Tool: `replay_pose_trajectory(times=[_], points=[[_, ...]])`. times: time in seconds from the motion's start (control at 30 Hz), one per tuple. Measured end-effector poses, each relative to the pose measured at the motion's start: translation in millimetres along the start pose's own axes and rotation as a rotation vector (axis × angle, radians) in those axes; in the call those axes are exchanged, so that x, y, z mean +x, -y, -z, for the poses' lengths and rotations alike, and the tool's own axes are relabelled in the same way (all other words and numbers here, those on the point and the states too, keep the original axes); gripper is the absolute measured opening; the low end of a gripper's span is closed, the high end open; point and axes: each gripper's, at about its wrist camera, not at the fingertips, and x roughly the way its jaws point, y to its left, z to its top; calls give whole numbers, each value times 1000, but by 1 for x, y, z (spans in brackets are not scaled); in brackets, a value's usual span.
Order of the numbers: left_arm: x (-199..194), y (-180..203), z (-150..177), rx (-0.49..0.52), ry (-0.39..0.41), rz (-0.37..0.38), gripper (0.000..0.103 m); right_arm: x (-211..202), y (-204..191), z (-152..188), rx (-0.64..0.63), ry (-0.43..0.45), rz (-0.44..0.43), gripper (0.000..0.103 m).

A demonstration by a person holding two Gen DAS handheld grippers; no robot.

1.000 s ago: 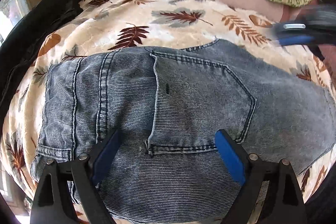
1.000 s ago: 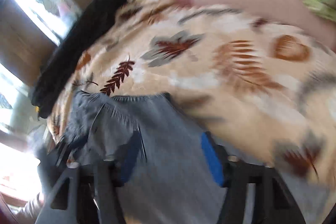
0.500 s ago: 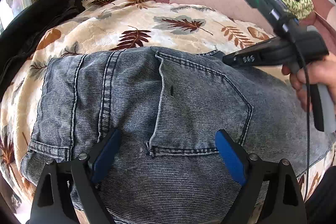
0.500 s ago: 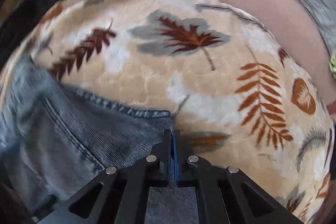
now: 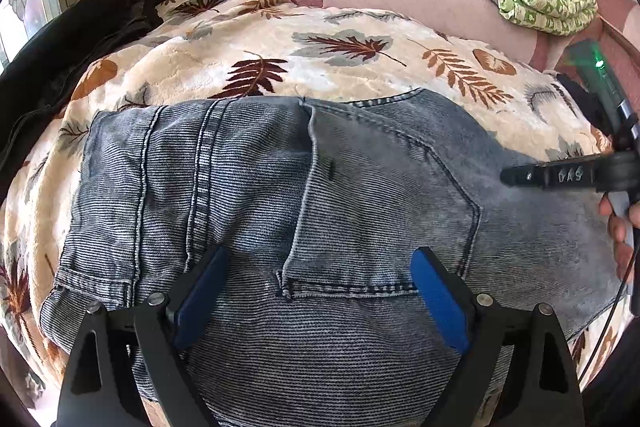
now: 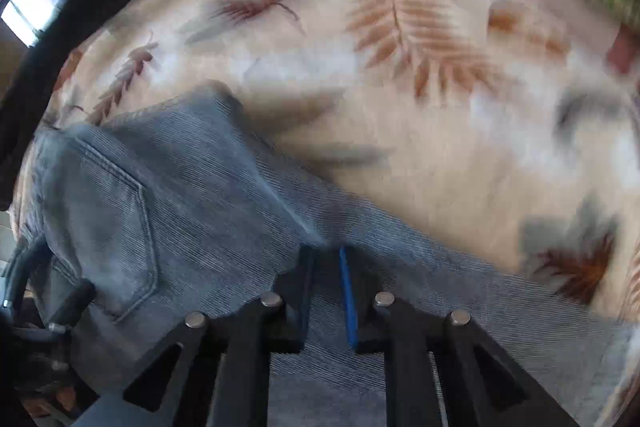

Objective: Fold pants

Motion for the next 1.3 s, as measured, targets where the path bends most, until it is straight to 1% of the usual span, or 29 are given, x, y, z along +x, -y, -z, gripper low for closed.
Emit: replay_pose_trajectory(times=[0.03, 0.1, 0.13, 0.17, 0.23, 0.27, 0.3, 0.33, 0.37, 0.4, 0.43, 0.47, 0.5, 0.53, 0.6, 0.67, 0.73, 0.8, 0.9, 0.97, 1.0, 1.07, 1.1, 1.17, 1.23, 1.27, 1.3], points=[[0, 1, 0, 4, 2, -5, 92, -11, 2, 0, 27, 13, -2, 17], [0, 2, 1, 12, 5, -13, 92, -37, 0, 6, 17, 89, 21, 32], [0, 2, 2, 15, 5, -16, 92, -49, 1, 13, 22, 117, 24, 34], [0, 3, 2, 16, 7, -19, 92, -60, 5, 23, 36, 136, 15, 38], [0, 4, 2, 20, 10, -26, 93, -65, 15, 41, 59, 148, 34, 59], [1, 5, 3, 23, 12, -30, 93, -58, 24, 48, 77, 119, 76, 83], [1, 6, 3, 28, 14, -35, 93, -38, 38, 55, 93, 22, 111, 91], [1, 7, 3, 33, 16, -41, 94, -27, 47, 60, 116, -29, 112, 88], [0, 8, 3, 40, 19, -47, 94, -31, 58, 66, 153, -4, 84, 79], [-4, 10, 3, 50, 32, -54, 94, -54, 72, 77, 225, 73, 5, 79], [-8, 10, 3, 52, 43, -53, 94, -73, 84, 87, 291, 131, -48, 79], [-14, 10, 2, 46, 60, -47, 94, -93, 98, 101, 360, 200, -83, 80], [-22, 11, 1, 33, 80, -37, 94, -118, 116, 124, 451, 279, -111, 80], [-30, 12, 0, 20, 96, -22, 94, -131, 128, 141, 508, 315, -129, 80], [-42, 23, -5, 11, 119, 31, 94, -149, 156, 179, 620, 364, -152, 81], [-49, 42, -10, 25, 105, 95, 94, -158, 188, 220, 757, 376, -176, 80], [-50, 68, -14, 54, 90, 153, 94, -156, 217, 253, 879, 367, -224, 80], [-47, 93, -15, 76, 69, 185, 94, -151, 238, 273, 963, 356, -260, 80], [-38, 130, -14, 88, 23, 240, 94, -140, 252, 279, 1018, 373, -326, 80], [-31, 147, -13, 98, -4, 248, 94, -136, 260, 272, 1032, 391, -333, 80], [-29, 154, -12, 104, -8, 246, 94, -132, 263, 267, 1038, 390, -353, 80], [-27, 163, -9, 111, -12, 239, 94, -124, 269, 266, 1063, 357, -336, 80], [-25, 168, -8, 110, -17, 237, 94, -127, 271, 271, 1081, 362, -340, 80], [-23, 172, -7, 100, -20, 228, 94, -128, 270, 269, 1081, 367, -328, 80], [-15, 176, -4, 92, -39, 201, 94, -129, 271, 265, 1073, 377, -307, 80], [-7, 179, -1, 100, -64, 173, 94, -129, 270, 262, 1054, 368, -286, 76], [4, 186, 4, 134, -115, 130, 94, -129, 268, 257, 1029, 350, -240, 59]])
